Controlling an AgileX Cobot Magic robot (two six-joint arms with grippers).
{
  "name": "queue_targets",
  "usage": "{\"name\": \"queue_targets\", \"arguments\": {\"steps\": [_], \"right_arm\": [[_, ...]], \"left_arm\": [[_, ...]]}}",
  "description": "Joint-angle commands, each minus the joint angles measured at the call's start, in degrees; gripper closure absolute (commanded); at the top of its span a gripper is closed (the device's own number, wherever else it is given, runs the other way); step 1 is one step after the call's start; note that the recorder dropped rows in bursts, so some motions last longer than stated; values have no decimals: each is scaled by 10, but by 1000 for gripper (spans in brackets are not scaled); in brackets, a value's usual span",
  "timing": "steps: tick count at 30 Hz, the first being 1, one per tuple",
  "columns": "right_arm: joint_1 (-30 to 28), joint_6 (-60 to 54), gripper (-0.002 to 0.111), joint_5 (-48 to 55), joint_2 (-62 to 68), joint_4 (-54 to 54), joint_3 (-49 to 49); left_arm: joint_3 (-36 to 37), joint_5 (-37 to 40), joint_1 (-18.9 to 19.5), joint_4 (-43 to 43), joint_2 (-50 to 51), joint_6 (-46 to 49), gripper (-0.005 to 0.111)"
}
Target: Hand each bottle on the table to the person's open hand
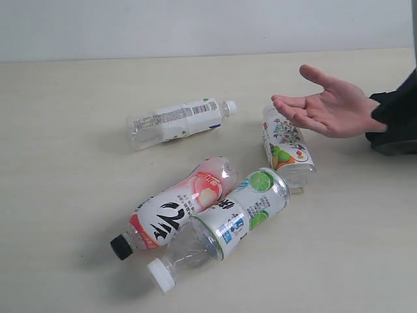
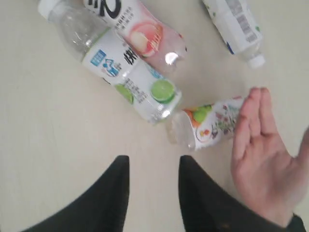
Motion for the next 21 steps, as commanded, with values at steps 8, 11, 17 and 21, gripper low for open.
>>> {"name": "queue_targets", "arguments": {"steps": [8, 11, 17, 21], "right_arm": [[58, -17, 53, -124, 164, 61, -5], [58, -58, 53, -133, 210, 62, -5], [58, -102, 42, -154, 256, 61, -5], [58, -134, 42, -156, 277, 61, -5]], "left_arm": [[2, -5, 1, -1, -4, 0, 97], [2, -5, 1, -1, -4, 0, 97], [2, -5, 1, -1, -4, 0, 97], [2, -5, 1, -1, -4, 0, 97]]}}
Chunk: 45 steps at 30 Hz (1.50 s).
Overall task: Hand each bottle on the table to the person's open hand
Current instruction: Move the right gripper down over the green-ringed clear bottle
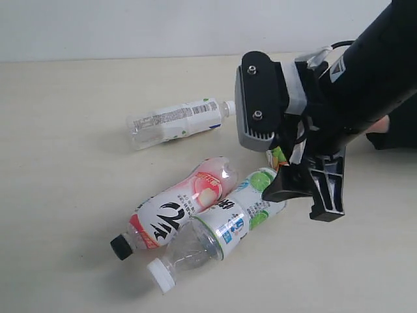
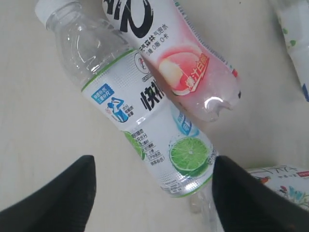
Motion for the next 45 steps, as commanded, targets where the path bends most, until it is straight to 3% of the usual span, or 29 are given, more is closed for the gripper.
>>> {"name": "queue_targets", "arguments": {"steps": [1, 7, 12, 21, 45], "right_arm": [[1, -46, 42, -14, 14, 3, -5], [38, -104, 42, -55, 24, -40, -5], [107, -92, 42, -83, 48, -138, -5], [173, -72, 39, -86, 100, -190, -5], [177, -31, 42, -130, 189, -211, -5]], "left_arm": [[2, -5, 1, -1, -4, 0, 97], [2, -5, 1, -1, -4, 0, 97], [2, -5, 1, -1, -4, 0, 97], [2, -5, 1, -1, -4, 0, 97], [2, -5, 1, -1, -4, 0, 97]]}}
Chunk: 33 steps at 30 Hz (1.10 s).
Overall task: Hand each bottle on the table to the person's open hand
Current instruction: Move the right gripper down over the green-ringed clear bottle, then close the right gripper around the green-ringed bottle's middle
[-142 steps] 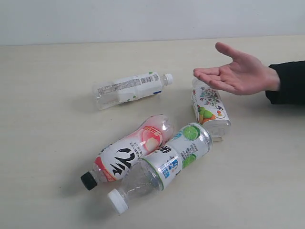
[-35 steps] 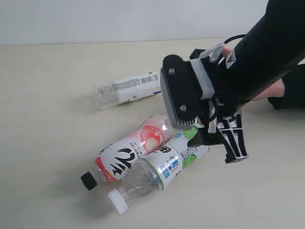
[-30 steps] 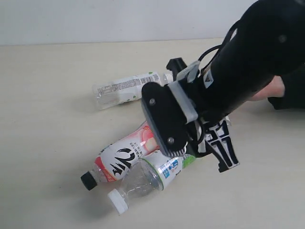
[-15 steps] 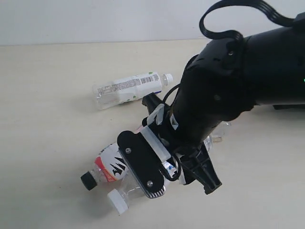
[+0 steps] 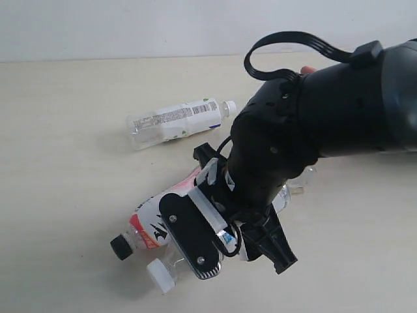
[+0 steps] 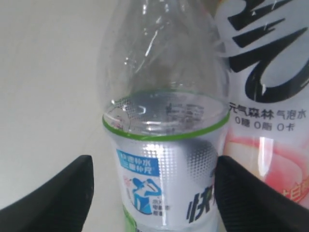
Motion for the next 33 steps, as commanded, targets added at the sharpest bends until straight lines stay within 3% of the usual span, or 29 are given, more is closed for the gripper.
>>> {"name": "queue_targets", "arguments": {"steps": [1, 33], "right_arm": [[1, 2, 42, -24, 10, -2, -5], [1, 22, 39, -33, 49, -1, -5]], "left_arm": [[2, -5, 1, -1, -4, 0, 97], [2, -5, 1, -1, -4, 0, 97]]}}
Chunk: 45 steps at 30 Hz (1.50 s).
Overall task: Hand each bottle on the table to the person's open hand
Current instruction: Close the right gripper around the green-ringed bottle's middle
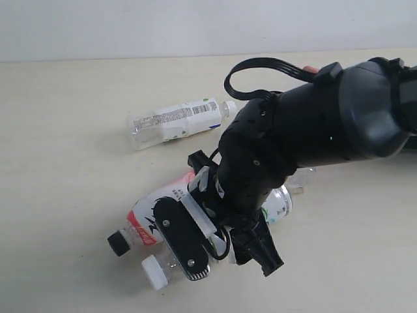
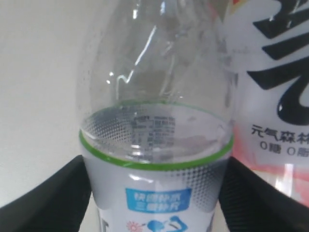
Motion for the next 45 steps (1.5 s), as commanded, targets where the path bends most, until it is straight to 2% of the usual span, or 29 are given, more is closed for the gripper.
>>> {"name": "queue_targets", "arguments": {"steps": [1, 27, 29, 37, 41, 45], "right_arm": [[1, 12, 39, 7, 4, 4, 1], [1, 39, 40, 3, 25, 3, 1], [1, 46, 45, 3, 25, 3, 1], [1, 49, 87, 3, 25, 3, 1], [1, 47, 100, 3, 25, 3, 1], [1, 47, 107, 3, 25, 3, 1]], "left_arm": [[2, -5, 1, -1, -4, 0, 97], [2, -5, 1, -1, -4, 0, 97], [2, -5, 1, -1, -4, 0, 97], [2, -5, 1, -1, -4, 0, 97], [2, -5, 1, -1, -4, 0, 97], [2, -5, 1, -1, -4, 0, 97]]}}
